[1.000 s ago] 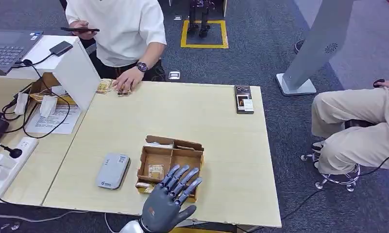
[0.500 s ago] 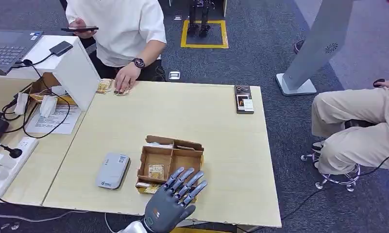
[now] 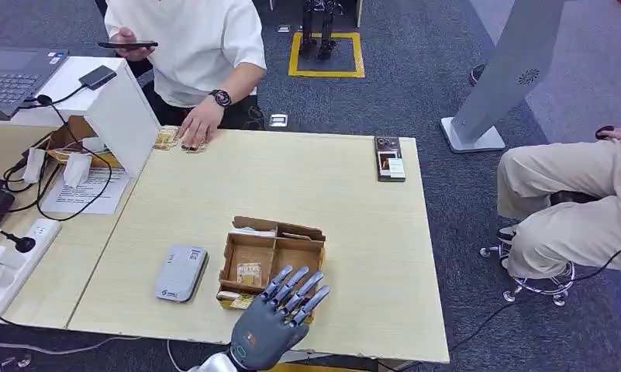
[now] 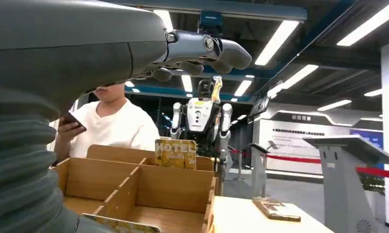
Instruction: Pass the card to the sensor for recognition and then transmit it.
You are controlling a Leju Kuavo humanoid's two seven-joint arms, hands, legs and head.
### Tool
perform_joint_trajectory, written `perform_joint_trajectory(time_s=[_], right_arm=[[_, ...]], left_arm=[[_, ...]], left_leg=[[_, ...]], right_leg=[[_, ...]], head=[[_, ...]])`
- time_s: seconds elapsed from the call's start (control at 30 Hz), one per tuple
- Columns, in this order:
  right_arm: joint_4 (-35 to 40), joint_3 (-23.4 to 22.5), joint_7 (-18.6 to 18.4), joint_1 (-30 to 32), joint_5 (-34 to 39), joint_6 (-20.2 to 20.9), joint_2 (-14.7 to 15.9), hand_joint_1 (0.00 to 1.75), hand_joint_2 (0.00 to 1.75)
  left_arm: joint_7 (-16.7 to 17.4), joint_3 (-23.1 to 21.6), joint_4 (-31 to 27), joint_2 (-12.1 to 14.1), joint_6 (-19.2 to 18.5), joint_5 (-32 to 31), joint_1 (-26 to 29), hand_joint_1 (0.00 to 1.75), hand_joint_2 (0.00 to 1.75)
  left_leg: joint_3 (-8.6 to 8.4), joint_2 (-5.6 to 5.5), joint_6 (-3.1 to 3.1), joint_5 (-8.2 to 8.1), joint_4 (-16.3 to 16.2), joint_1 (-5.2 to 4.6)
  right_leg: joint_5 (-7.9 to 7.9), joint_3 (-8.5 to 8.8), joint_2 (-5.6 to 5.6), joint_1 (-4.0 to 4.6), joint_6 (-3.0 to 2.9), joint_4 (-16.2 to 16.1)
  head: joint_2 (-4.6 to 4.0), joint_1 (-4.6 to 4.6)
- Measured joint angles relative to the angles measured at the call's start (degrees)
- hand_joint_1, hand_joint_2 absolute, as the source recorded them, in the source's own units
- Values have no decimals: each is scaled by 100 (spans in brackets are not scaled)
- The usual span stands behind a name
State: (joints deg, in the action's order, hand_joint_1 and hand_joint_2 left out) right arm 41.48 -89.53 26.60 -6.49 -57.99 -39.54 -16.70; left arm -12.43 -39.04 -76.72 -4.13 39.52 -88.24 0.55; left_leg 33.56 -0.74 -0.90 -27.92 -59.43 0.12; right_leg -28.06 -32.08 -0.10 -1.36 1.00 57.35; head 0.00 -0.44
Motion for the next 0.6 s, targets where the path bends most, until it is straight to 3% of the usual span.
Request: perform_joint_trajectory(time_s=[0.1,0.17,0.2,0.23,0.27,0.6], right_arm=[[0,0,-2,0,0,0,0,0,175],[0,0,-7,1,-13,0,0,0,175],[0,0,-9,1,-15,0,0,0,175],[0,0,-44,0,-15,0,2,0,175],[2,0,-72,0,-15,0,2,0,175],[2,0,-103,2,0,0,2,0,175]], left_arm=[[26,0,15,0,0,-22,-2,0,175],[243,0,101,9,0,-44,-47,0,175],[836,-137,205,90,0,-46,-207,0,175],[1889,-744,367,380,-72,-48,-631,0,175],[2079,-896,404,437,-107,-48,-717,0,175],[2397,-1353,544,614,-247,-48,-940,0,175]], left_leg=[[0,0,0,0,0,0],[0,0,0,0,0,0],[0,0,0,0,0,0],[0,0,1,2,0,0],[0,0,1,2,0,0],[1,0,0,0,0,0]], right_leg=[[0,0,0,0,0,0],[0,0,0,0,0,0],[0,0,0,0,0,0],[0,1,0,0,0,0],[0,1,1,0,0,0],[0,0,0,0,0,0]], head=[[0,0],[0,0],[0,0],[2,0],[0,0],[0,0]])
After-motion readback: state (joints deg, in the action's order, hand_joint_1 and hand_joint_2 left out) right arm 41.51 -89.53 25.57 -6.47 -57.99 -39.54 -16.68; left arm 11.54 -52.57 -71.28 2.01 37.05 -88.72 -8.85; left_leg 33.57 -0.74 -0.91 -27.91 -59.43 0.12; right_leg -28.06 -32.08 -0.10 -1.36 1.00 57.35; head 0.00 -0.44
